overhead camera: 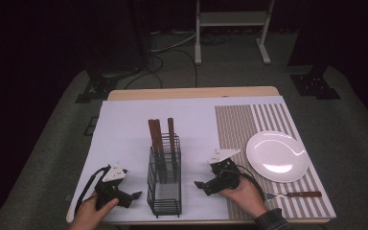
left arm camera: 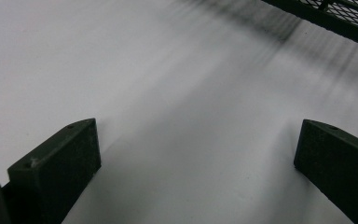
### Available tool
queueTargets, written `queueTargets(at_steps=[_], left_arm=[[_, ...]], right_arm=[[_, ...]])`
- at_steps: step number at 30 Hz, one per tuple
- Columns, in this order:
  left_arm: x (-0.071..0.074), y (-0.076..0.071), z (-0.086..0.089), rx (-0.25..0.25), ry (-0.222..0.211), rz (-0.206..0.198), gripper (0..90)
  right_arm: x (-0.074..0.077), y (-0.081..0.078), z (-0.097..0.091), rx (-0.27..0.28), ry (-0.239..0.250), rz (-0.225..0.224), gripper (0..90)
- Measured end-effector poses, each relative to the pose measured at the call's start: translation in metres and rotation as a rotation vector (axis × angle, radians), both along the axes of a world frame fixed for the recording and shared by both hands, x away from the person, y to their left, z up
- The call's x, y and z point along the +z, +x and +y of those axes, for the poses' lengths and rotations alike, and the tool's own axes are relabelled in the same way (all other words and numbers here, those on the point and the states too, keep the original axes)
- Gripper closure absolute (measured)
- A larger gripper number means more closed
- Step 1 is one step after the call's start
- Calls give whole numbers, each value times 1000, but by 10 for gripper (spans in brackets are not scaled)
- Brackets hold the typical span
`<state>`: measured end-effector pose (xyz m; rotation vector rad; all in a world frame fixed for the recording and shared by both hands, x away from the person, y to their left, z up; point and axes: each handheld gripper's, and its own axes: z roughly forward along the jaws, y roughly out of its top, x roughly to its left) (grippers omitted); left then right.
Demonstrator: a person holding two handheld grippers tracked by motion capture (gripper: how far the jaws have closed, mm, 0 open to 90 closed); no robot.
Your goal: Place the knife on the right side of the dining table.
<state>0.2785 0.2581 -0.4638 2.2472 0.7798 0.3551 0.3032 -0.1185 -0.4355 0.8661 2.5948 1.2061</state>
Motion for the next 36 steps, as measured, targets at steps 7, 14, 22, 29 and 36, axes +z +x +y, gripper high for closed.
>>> queueTargets(at_steps=[7,14,22,29,36], left_arm=[[0,0,0,1,-2,2,0],[0,0,0,2,-2,2,0],[0,0,0,2,-3,2,0],[0,0,0,1,-2,3,0],[0,0,0,2,-2,3,0]], right_arm=[[11,4,1,2,22,-7,54],[25,9,2,6,51,-12,55],[41,13,3,11,80,-29,137],[53,18,5,15,102,-38,137],[63,22,8,18,118,-48,147]])
